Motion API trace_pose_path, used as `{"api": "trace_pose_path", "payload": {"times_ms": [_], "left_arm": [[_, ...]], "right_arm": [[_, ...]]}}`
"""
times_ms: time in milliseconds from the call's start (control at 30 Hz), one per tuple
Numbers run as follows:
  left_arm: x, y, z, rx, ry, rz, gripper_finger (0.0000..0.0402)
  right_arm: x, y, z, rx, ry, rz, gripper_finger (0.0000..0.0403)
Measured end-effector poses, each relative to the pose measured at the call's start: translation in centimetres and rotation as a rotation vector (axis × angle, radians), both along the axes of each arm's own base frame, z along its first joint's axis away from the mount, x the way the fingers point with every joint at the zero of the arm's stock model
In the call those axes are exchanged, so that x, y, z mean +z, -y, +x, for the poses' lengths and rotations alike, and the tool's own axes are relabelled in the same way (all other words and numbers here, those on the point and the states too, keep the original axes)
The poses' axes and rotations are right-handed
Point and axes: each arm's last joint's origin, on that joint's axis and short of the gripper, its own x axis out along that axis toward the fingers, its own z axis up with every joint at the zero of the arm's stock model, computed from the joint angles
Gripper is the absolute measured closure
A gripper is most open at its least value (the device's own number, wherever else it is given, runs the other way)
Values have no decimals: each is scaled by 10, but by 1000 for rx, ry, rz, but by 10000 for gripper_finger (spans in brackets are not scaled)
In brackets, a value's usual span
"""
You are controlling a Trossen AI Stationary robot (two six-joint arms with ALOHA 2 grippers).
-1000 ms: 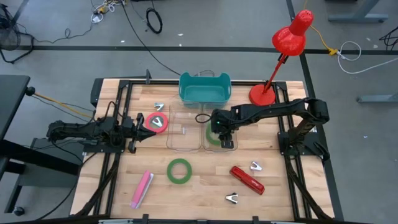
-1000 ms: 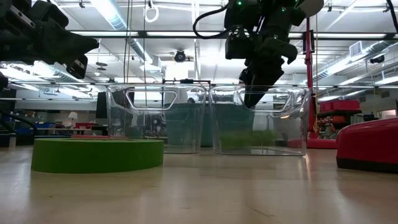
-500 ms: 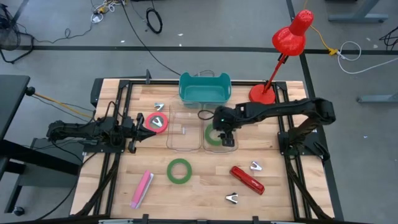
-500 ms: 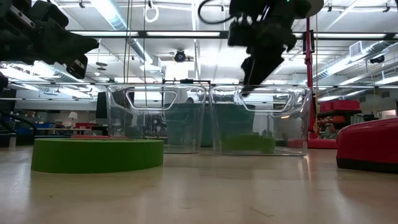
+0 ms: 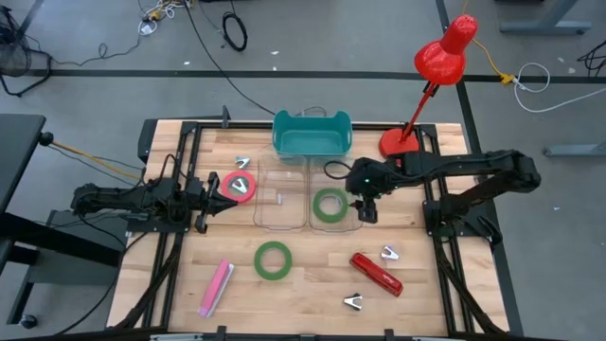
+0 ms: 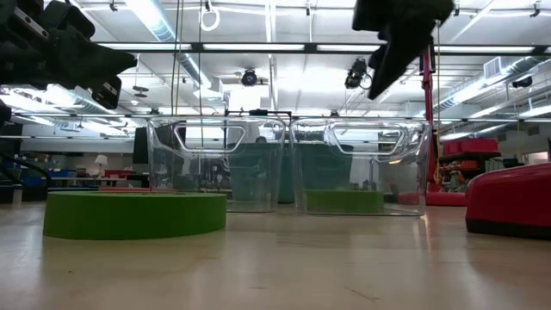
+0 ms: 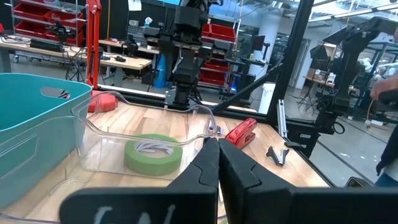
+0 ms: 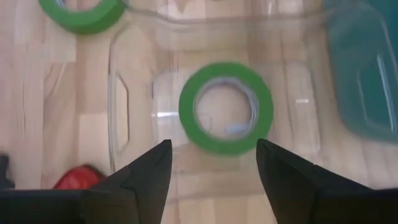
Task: Pick and place Stapler, Stapler remover, tape
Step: Put the violet staple remover into the left transparent bin
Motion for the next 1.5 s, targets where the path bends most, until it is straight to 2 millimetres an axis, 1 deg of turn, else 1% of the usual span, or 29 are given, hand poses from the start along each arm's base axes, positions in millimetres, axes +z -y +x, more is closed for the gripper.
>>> {"api": "trace_pose_path", "payload": {"times_ms": [200, 367, 500, 633, 800, 933, 1100, 1300, 1500], "left_arm": [[0, 0, 0, 0, 0, 1, 399], [0, 0, 0, 0, 0, 0, 399], [0, 0, 0, 0, 0, 0, 399], [0, 0, 0, 0, 0, 0, 399], [0, 0, 0, 0, 0, 0, 399], [0, 0, 0, 0, 0, 0, 399], [0, 0, 0, 0, 0, 0, 399], [0, 0, 0, 0, 0, 0, 399], [0, 0, 0, 0, 0, 0, 399]], "right_arm": [[1, -9, -32, 28, -69, 5, 170], [4, -10, -58, 34, -124, 5, 170], [6, -10, -73, 34, -152, 5, 170], [4, -10, -83, 35, -178, 8, 170], [-5, -12, -90, 10, -246, 23, 170], [-11, -19, -94, -40, -292, 56, 170], [-21, -34, -95, -92, -357, 129, 170], [-41, -52, -96, -157, -428, 203, 170], [-56, -66, -98, -185, -435, 227, 170]]}}
